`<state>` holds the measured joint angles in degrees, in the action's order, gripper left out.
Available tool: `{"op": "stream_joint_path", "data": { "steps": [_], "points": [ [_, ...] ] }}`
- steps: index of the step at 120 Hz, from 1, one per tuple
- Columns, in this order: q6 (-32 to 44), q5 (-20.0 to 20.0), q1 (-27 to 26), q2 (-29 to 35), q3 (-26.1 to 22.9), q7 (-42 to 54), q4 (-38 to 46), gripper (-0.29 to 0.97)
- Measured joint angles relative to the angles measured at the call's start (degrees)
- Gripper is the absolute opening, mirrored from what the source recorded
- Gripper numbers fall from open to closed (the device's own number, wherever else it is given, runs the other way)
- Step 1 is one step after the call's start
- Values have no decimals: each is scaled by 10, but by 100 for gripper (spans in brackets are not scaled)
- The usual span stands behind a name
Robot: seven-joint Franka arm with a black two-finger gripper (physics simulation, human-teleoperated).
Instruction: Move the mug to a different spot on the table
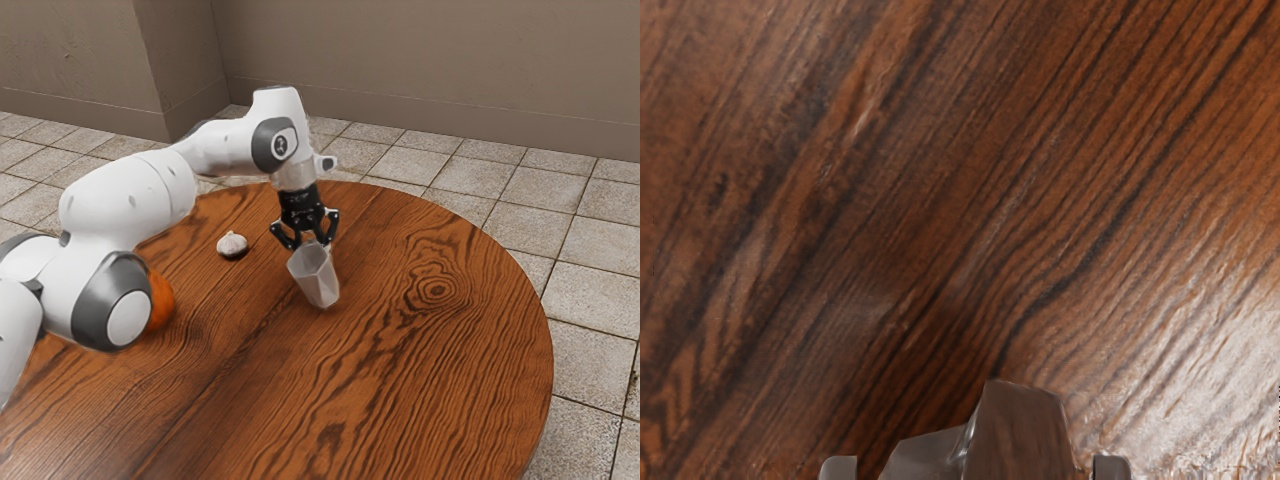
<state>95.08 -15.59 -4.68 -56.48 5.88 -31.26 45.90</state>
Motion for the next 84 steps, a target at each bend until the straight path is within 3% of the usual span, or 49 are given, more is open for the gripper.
{"op": "stream_joint_path", "data": {
  "steps": [11,39,84],
  "points": [
    [-45,-25,11,23,2,-5,5,9],
    [-117,-41,26,84,26,-19,92,0],
    [-163,-41,58,81,27,-36,112,-9]
  ]
}}
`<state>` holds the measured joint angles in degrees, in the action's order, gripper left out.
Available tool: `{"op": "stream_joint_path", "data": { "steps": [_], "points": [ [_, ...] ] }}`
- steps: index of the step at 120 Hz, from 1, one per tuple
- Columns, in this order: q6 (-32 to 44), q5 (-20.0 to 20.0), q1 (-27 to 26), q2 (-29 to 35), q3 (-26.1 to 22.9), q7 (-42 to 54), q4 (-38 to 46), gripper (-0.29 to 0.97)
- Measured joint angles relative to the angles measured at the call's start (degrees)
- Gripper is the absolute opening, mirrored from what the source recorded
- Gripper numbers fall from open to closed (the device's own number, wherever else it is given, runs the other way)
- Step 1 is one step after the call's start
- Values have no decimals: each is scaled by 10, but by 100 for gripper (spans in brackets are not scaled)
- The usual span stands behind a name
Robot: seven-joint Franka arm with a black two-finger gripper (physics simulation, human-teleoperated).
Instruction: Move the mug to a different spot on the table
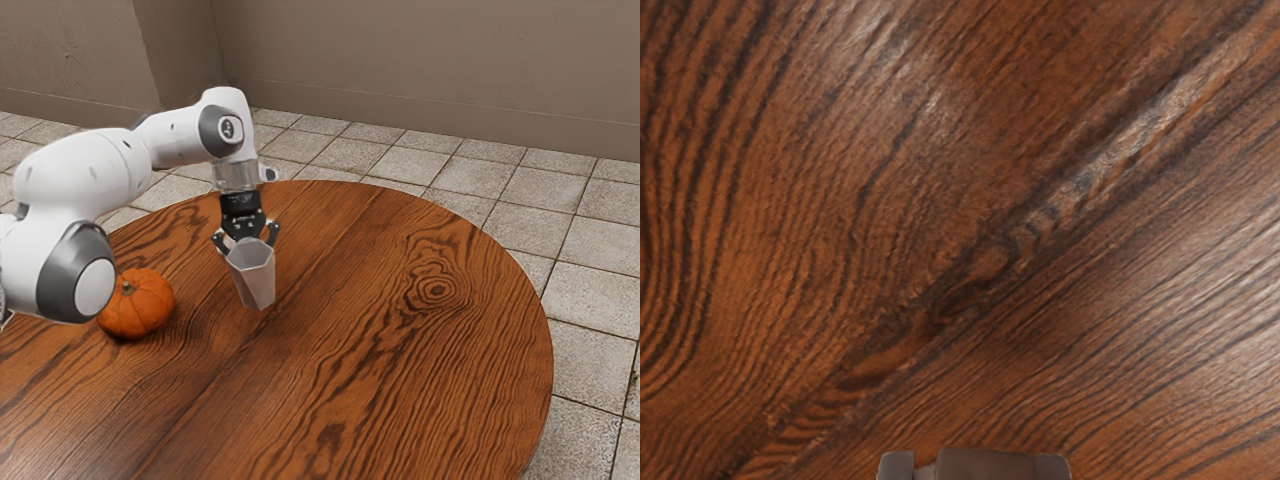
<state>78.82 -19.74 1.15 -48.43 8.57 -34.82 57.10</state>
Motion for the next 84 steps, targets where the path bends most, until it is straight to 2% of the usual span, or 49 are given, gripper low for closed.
{"op": "stream_joint_path", "data": {
  "steps": [84],
  "points": [
    [48,-4,5,-72,19,-12,-8,-11]
  ]
}}
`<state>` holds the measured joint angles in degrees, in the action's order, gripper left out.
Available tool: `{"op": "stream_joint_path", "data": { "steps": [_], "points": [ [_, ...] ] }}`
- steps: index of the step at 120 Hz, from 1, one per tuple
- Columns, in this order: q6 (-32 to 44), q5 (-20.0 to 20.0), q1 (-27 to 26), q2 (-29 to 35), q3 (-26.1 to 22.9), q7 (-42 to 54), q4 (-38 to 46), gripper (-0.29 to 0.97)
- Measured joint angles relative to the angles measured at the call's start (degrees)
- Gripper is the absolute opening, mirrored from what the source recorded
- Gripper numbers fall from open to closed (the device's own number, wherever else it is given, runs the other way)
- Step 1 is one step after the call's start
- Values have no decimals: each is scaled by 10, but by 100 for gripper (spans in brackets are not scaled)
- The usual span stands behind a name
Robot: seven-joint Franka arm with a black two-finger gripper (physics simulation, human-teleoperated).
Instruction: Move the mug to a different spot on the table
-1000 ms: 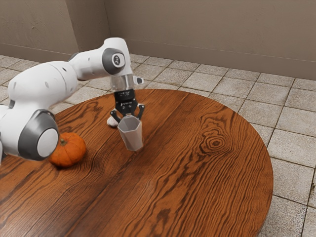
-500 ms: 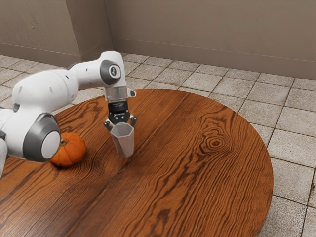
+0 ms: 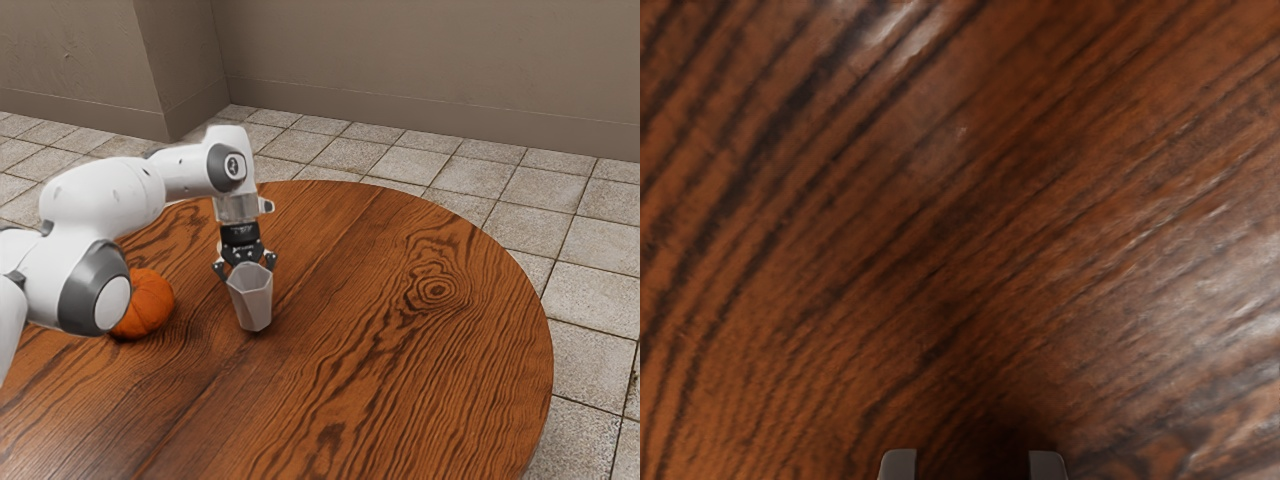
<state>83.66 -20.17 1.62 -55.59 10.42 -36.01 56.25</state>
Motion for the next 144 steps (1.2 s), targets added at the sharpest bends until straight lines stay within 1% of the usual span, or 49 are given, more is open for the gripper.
{"op": "stream_joint_path", "data": {
  "steps": [19,28,35,44,60,68,81,96,118,124,132,144],
  "points": [
    [8,0,1,-7,0,-2,0,-9],
    [13,0,2,-10,0,-2,0,-11],
    [16,1,2,-13,0,-3,0,-8],
    [21,0,2,-14,1,-3,0,2],
    [31,-4,5,-14,1,0,1,29],
    [35,-5,6,-14,1,4,2,40],
    [39,-7,7,-12,0,10,2,51],
    [41,-7,10,1,-1,17,1,58],
    [43,-19,23,36,-5,30,8,64],
    [43,-23,23,57,-5,40,25,65],
    [43,-22,20,115,-9,57,83,66],
    [44,-6,9,207,-29,89,164,67]
  ]
}}
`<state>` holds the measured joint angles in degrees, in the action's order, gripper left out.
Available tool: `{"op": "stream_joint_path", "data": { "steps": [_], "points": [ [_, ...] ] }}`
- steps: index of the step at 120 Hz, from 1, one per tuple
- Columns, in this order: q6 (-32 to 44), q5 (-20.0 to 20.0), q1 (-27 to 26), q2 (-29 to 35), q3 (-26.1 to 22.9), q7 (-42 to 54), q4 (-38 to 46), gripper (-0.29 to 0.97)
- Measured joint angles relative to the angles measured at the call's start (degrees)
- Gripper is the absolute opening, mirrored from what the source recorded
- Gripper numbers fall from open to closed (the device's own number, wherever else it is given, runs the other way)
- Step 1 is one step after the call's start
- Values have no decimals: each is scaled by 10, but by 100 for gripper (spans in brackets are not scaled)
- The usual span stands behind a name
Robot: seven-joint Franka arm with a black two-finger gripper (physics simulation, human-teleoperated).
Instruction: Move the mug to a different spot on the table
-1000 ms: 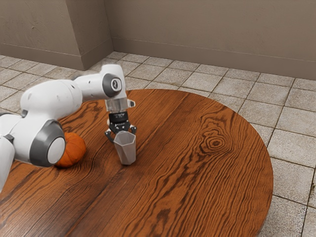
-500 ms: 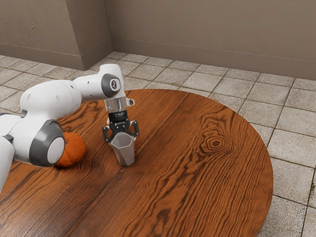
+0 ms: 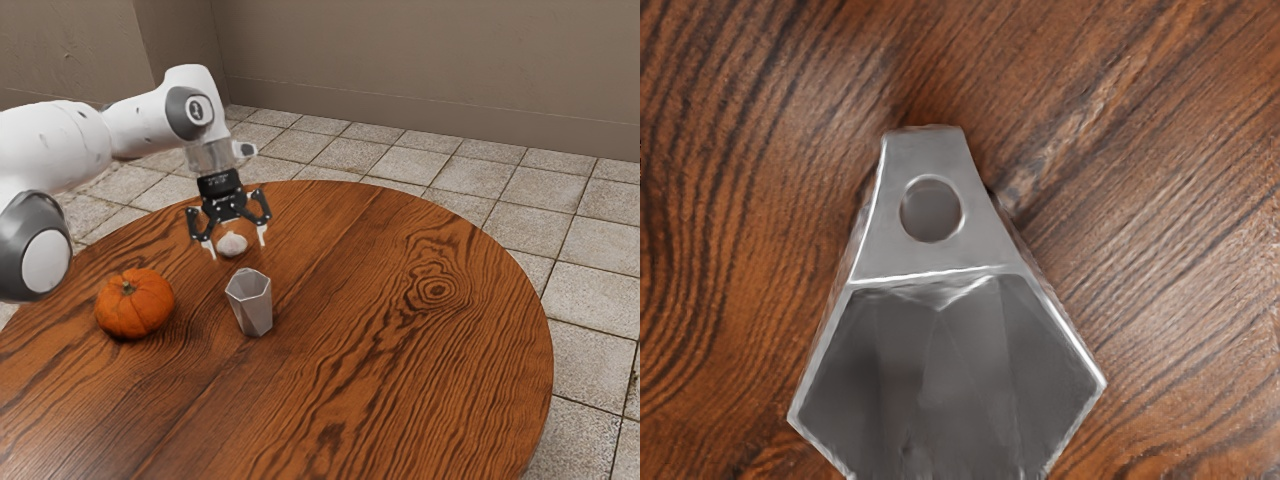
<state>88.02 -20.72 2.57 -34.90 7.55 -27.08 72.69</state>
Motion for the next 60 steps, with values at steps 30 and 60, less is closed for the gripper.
{"op": "stream_joint_path", "data": {
  "steps": [30,60],
  "points": [
    [15,129,-25,218,-69,177,138,68],
    [42,175,-33,279,-82,344,152,68]
  ]
}}
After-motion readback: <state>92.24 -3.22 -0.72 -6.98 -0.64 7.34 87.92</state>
